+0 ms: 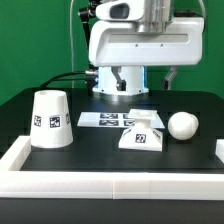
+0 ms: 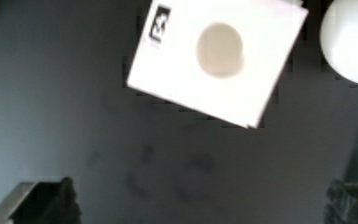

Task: Assemble lamp

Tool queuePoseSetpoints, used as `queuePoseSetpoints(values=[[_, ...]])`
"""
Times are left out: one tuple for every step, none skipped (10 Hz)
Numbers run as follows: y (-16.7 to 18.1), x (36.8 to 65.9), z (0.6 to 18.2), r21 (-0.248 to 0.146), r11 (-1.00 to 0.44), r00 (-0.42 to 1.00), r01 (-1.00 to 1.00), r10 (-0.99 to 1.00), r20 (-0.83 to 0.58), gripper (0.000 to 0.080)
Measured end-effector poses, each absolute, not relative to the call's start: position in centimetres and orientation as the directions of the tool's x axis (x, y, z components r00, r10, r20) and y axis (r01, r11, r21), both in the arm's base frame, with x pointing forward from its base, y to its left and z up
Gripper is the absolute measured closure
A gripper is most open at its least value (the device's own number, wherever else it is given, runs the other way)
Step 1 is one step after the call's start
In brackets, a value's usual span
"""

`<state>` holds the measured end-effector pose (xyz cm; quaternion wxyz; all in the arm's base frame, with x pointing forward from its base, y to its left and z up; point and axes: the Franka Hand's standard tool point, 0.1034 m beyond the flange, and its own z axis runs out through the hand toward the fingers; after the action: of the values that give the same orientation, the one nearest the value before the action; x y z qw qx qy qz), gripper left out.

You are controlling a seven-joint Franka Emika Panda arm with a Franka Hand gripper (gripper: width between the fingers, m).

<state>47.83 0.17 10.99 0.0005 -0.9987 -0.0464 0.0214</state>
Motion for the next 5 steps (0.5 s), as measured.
queuePoseSetpoints(values=[[0.16, 47.57, 10.69, -0.009, -1.000, 0.999, 0.014, 0.015, -0.043, 0.0100], [0.37, 47.62, 10.72, -0.009, -0.998, 0.998, -0.056, -0.055, -0.043, 0.0100], [0.53, 47.62, 10.72, -0.012, -0.994, 0.993, -0.112, -0.111, -0.044, 0.0100], [0.69, 47.62, 10.72, -0.016, -0.982, 0.981, -0.191, -0.190, -0.047, 0.0100], [0.77, 47.59, 10.65, -0.017, -0.978, 0.977, -0.210, -0.209, -0.047, 0.0100]])
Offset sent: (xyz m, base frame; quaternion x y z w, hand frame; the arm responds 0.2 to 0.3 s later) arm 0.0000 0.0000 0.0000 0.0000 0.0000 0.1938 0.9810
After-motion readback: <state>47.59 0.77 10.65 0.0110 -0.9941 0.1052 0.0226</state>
